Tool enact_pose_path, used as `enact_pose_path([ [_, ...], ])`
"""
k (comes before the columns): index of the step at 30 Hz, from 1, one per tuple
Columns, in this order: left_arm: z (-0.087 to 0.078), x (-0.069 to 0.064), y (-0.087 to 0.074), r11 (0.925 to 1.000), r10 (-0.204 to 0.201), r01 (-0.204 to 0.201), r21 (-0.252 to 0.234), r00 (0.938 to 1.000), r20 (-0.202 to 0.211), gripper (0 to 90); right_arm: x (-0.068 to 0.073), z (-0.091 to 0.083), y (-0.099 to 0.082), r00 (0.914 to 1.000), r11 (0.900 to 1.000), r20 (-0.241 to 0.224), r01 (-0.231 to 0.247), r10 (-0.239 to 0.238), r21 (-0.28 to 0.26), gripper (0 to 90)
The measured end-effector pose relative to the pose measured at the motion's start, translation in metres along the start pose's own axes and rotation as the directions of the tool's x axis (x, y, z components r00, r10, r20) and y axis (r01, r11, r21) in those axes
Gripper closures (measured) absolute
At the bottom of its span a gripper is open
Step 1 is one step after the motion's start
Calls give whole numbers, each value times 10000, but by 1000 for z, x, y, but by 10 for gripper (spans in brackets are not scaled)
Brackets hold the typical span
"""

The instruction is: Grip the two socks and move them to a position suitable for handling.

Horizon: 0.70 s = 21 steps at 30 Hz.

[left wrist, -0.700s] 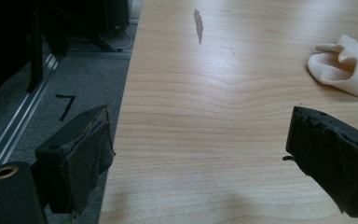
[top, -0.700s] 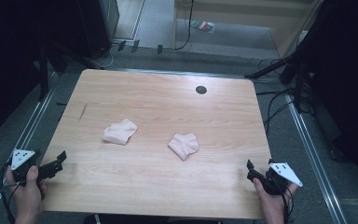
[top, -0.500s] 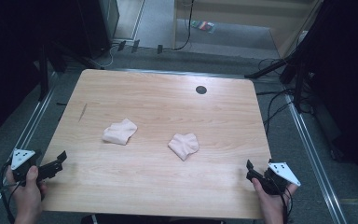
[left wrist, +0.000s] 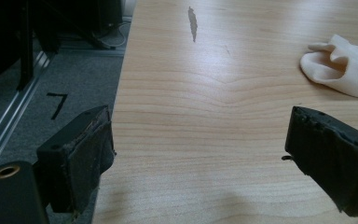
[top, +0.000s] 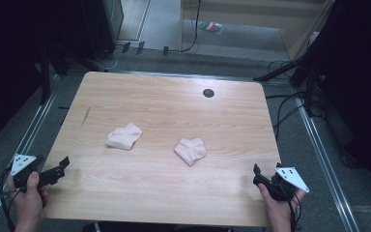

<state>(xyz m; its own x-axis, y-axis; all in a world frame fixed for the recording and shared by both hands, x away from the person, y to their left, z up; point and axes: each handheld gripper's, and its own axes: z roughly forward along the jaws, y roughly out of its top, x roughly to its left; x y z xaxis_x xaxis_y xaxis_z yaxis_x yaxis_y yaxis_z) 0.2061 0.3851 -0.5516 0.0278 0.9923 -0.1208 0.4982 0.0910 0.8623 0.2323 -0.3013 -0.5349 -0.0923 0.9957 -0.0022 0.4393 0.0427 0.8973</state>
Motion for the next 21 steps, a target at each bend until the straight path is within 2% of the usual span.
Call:
enact_pose_path([
  [7,0,-1,0,10000,37,-37,-58,10000,-50,80,13,-2,7,9996,10000,-281,-65,65,-26,206],
  [11,0,-2,0,9998,168,-168,-65,9998,-104,80,24,-1,15,9996,10000,-280,-65,65,9,234],
  [15,-1,-1,0,10000,86,-86,-29,10000,-23,80,34,0,21,9984,10000,-552,-86,85,-14,249],
  [21,0,-2,0,9999,116,-116,-5,9999,-29,80,51,-3,31,9950,9998,-982,174,-185,-117,253],
])
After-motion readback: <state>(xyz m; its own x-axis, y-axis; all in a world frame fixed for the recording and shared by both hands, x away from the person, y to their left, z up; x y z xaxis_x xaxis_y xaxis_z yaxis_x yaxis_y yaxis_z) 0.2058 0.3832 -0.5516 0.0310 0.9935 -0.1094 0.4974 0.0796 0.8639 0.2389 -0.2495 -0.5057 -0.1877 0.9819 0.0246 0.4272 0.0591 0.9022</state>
